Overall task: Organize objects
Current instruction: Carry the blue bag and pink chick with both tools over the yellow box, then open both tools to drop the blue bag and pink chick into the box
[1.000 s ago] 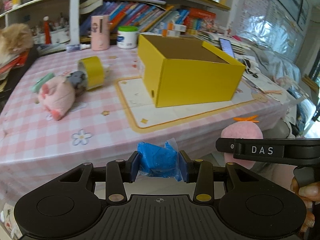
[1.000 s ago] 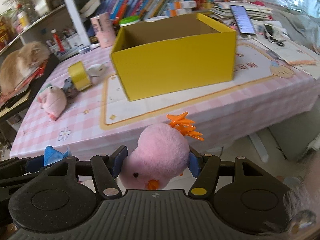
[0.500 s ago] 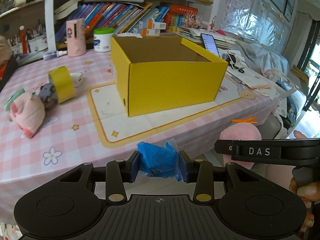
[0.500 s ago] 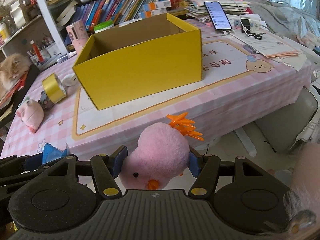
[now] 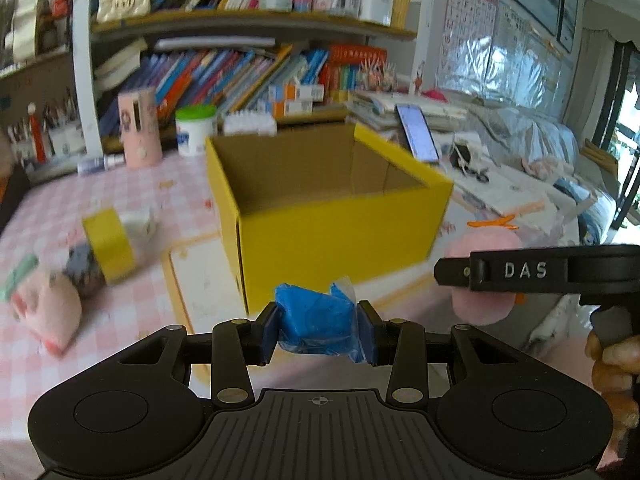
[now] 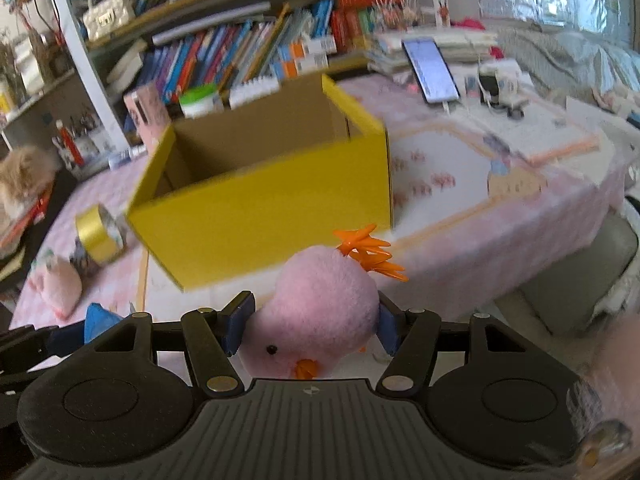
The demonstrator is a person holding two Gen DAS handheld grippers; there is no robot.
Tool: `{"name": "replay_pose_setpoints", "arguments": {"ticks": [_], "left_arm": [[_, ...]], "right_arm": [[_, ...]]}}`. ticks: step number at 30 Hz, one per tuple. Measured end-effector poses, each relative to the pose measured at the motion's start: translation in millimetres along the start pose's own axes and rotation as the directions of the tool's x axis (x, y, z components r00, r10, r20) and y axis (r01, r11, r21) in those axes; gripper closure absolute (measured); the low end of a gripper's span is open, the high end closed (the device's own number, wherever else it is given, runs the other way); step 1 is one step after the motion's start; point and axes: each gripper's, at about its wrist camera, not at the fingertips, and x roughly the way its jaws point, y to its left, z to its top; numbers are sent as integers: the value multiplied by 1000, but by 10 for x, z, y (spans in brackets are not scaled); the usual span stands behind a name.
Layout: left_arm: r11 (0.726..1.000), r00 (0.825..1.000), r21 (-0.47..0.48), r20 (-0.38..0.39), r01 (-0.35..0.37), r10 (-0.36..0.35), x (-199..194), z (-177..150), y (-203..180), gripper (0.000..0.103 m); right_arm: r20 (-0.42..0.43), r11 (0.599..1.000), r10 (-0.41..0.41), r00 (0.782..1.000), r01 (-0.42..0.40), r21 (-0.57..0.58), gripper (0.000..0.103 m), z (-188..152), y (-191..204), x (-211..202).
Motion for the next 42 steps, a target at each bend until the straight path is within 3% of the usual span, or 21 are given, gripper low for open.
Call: {"name": "replay_pose_setpoints", "arguments": {"ticks": [9, 16, 26, 42], "left_arm": [[1000, 996, -1, 81, -31, 31, 225, 501, -38, 64], [997, 995, -19, 53, -80, 81, 669, 796, -53, 64], [991, 985, -16, -109, -136, 134, 1363, 933, -76, 64], [986, 960, -28, -236, -162, 151, 1794, 952, -45, 64]], "right_arm": [[122, 997, 69, 990, -64, -43, 43, 708, -57, 55], [151, 986, 129, 980, -111, -124, 43, 1261, -104, 352], [-6, 935, 193, 981, -185, -302, 43, 1700, 34, 1182], [-254, 819, 182, 950, -289, -496, 43, 1734, 361, 2116]]}}
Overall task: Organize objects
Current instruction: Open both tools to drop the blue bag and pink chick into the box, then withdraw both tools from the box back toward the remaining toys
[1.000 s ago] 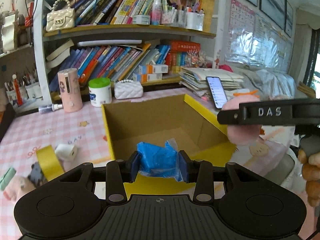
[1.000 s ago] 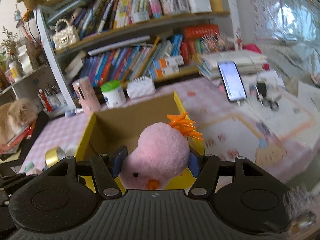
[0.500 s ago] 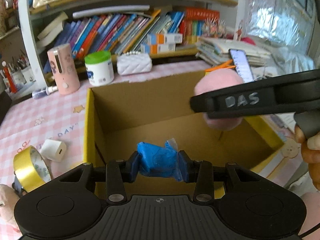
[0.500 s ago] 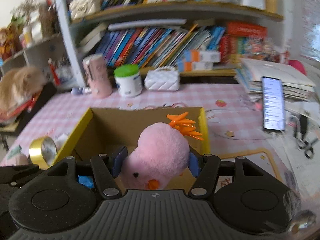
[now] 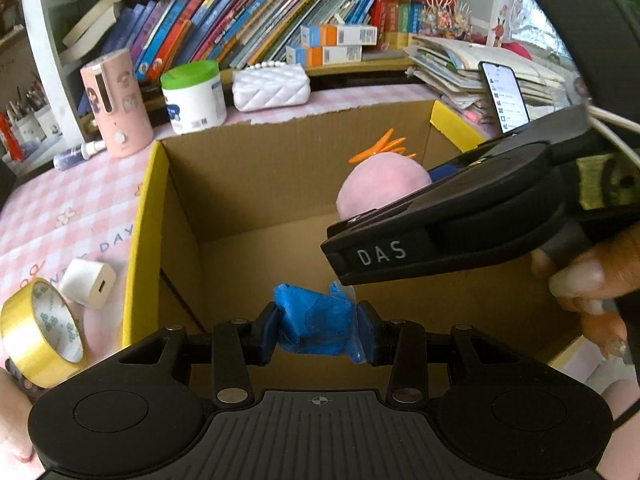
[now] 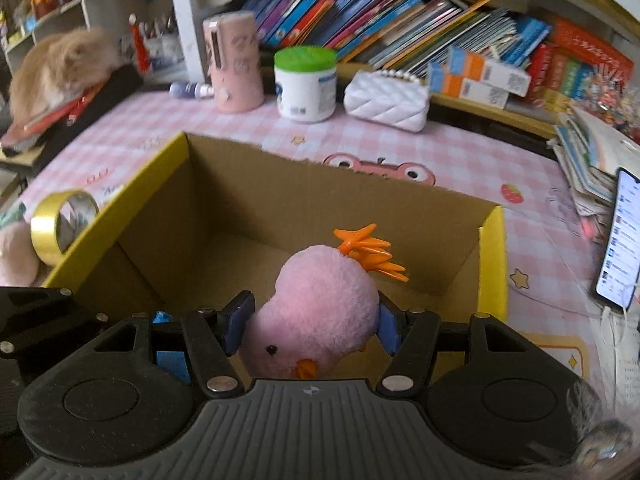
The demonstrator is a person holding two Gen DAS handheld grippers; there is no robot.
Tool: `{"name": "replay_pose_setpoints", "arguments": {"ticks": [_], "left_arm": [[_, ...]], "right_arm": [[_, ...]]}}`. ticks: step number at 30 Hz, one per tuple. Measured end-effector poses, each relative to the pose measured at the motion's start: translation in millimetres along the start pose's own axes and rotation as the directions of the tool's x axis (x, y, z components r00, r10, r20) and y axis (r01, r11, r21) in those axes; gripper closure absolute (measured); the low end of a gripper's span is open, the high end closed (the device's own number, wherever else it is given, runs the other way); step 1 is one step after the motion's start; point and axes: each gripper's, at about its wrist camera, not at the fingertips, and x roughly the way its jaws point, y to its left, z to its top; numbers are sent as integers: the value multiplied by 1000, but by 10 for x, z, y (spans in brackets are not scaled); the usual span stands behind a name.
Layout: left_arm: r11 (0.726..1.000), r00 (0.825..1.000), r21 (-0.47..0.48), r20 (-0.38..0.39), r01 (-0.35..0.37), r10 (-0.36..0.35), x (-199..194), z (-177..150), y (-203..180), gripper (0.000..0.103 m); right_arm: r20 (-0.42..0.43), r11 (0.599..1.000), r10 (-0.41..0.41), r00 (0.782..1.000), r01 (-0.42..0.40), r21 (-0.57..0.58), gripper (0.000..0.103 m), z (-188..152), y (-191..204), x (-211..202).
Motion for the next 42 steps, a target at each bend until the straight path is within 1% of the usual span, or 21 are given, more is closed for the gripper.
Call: {"name": "replay_pose_setpoints", "arguments": {"ticks": [4, 6, 8, 13, 16, 17, 18, 20, 23, 24, 25, 26, 28, 30, 33, 37, 42], "left_arm": [[1000, 1000, -17, -19, -5, 5, 41, -3, 13, 63], [1000, 1000, -22, -21, -22, 21, 46, -14, 16, 63], [999, 1000, -26, -19, -19, 19, 51, -13, 26, 62], [999, 1000, -28, -9, -27, 27, 62, -13, 20, 59], [999, 1000, -31, 9, -18, 18, 28, -20, 6, 51], [999, 1000, -30, 16, -15, 16, 8, -24, -4, 47], [1000, 1000, -27, 25, -13, 13, -20, -27, -14, 45], [1000, 999, -22, 45, -9, 10, -78, -36, -30, 42], [1000, 997, -21, 81, 6, -5, -196, -64, -33, 38], [1000, 996, -23, 91, 8, -6, -232, -70, -36, 32], [1000, 995, -27, 105, 0, 3, -284, -81, -32, 28], [999, 992, -31, 126, -7, 11, -348, -96, -23, 25], [999, 987, -37, 160, -5, 11, -450, -120, 0, 23], [999, 982, -43, 186, -3, 11, -547, -146, 34, 19], [999, 974, -46, 225, -12, 22, -690, -206, 84, 18], [998, 964, -66, 263, -11, 28, -886, -335, 181, 17], [997, 960, -81, 281, 4, 19, -1073, -530, 286, 15]], "right_arm": [[-69, 999, 19, 997, -21, -25, 43, 26, 9, 129], [-117, 999, 13, 993, -18, -43, 43, 35, 30, 197], [-149, 999, 15, 989, -21, -40, 43, 38, 33, 247], [-166, 999, 17, 986, -22, -33, 42, 33, 29, 268], [-151, 999, 20, 988, -24, -25, 41, 32, 21, 236], [-146, 999, 20, 989, -24, -23, 39, 35, 25, 224], [-139, 1000, 20, 990, -23, -20, 36, 32, 22, 210], [-115, 1000, 15, 993, -17, -17, 35, 31, 18, 168], [-59, 1000, 7, 998, -7, -4, 33, 31, 8, 54], [-37, 1000, 2, 999, -1, 9, 33, 27, 1, -3], [-14, 1000, -6, 1000, 6, 25, 33, 21, -5, -68], [10, 999, -17, 1000, 17, 42, 31, 15, -11, -136], [62, 996, -46, 997, 42, 75, 30, -10, -23, -297], [114, 992, -80, 990, 69, 103, 26, -49, -22, -463], [182, 982, -144, 973, 118, 147, 25, -134, -4, -703], [242, 955, -229, 943, 171, 241, 24, -294, 21, -995], [289, 915, -341, 894, 245, 321, 21, -545, 131, -1322]]}}
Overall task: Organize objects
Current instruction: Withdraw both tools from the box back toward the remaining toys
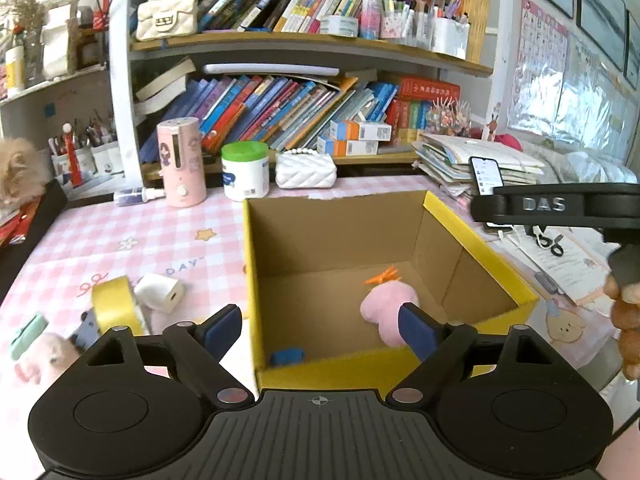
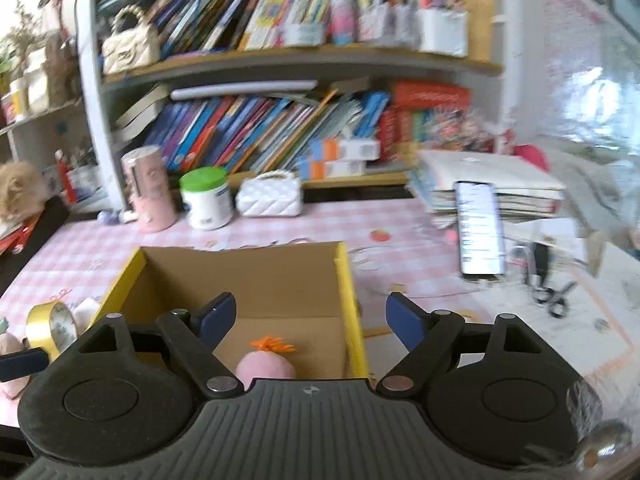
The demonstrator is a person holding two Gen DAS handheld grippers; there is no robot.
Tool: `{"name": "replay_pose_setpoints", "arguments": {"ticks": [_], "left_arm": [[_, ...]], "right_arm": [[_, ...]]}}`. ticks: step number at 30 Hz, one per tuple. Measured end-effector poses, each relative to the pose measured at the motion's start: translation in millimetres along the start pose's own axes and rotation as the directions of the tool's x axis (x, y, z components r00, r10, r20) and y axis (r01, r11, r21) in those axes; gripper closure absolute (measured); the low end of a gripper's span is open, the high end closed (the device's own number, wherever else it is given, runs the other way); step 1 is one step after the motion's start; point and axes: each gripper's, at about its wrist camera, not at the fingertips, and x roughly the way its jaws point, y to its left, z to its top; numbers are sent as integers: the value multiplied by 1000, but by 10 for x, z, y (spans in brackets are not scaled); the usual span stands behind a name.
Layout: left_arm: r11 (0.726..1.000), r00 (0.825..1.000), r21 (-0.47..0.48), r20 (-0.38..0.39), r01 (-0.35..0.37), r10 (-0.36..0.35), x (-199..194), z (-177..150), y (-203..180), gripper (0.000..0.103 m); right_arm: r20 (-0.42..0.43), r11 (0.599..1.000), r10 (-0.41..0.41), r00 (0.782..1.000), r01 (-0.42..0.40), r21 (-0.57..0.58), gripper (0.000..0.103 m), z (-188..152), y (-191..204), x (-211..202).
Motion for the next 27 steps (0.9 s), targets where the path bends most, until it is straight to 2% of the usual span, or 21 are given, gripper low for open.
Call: {"name": "replay_pose_setpoints", "arguments": {"ticks": [3, 9, 17, 23, 27], "left_arm": [[1000, 1000, -4, -11, 10, -10, -98, -113, 59, 15], [1000, 999, -1, -46, 10, -10, -277, -385, 201, 15], [999, 993, -11, -110, -44, 42, -512, -756, 471, 15], [994, 981, -33, -165, -105, 98, -660, -991, 712, 15], [990, 976, -50, -184, -129, 118, -781, -1108, 853, 15]], "right_arm": [[9, 999, -40, 999, 40, 31, 20, -126, -7, -187], [-51, 993, -99, 994, 102, 53, 20, -458, 147, -434], [-113, 988, -147, 983, 152, 36, 18, -979, 513, -694], [-177, 988, -153, 972, 154, -5, 16, -1292, 822, -773], [-210, 991, -129, 969, 123, -43, 13, -1452, 1060, -826]]}}
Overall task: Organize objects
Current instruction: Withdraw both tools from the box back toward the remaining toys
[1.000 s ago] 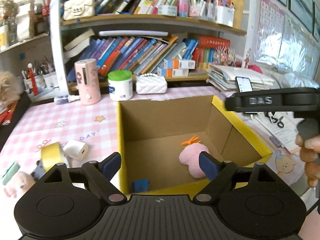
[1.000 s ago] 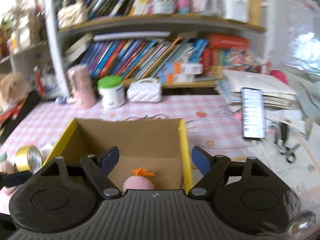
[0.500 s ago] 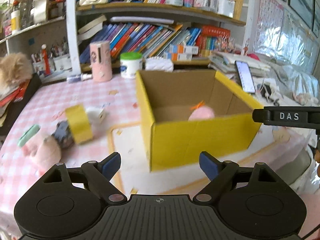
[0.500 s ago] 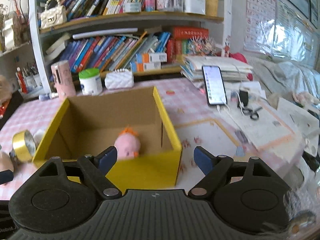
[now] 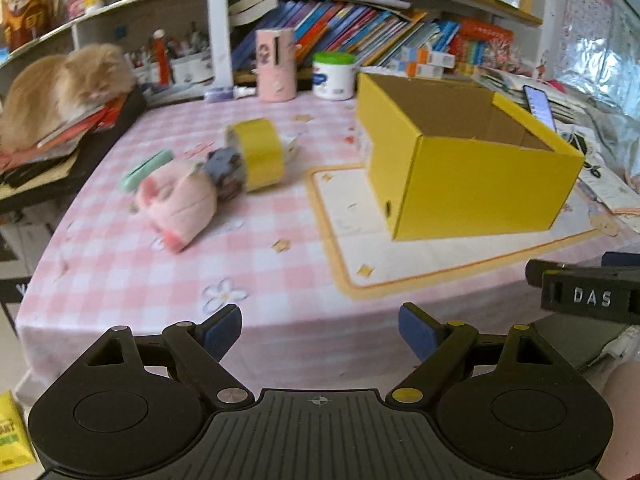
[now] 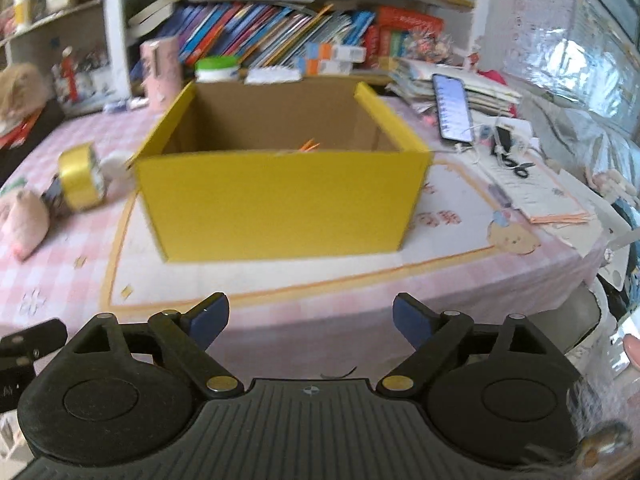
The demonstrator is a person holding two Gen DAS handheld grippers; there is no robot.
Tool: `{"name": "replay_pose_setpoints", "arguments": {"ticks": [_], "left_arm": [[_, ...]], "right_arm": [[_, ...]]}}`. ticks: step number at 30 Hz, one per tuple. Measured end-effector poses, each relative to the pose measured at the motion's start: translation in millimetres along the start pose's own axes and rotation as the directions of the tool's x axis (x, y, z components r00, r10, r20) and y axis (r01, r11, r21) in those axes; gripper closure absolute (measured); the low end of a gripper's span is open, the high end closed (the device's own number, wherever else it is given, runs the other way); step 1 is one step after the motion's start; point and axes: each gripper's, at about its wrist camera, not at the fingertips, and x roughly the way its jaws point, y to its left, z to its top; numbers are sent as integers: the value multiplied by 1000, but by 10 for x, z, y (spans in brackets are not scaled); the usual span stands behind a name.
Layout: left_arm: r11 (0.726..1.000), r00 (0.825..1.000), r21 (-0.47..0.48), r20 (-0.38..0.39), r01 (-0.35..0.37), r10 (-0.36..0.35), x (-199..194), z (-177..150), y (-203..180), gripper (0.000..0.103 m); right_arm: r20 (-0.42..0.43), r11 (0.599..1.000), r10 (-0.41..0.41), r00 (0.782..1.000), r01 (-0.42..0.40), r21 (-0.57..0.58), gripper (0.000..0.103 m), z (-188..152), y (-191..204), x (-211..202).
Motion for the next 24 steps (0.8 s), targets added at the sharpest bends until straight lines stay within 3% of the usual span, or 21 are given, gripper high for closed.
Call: {"name": "replay_pose_setpoints", "arguments": {"ticks": [14, 24], "left_arm": [[994, 996, -63, -42, -85, 82, -249, -313, 496, 15], [983, 990, -112, -15, -143, 142, -452, -392, 805, 15]], "right_arm": [[-80, 991, 88, 993, -96, -94, 10, -290, 655, -98], [-98, 966, 182, 978, -196, -166, 8, -325, 1081, -196]]}}
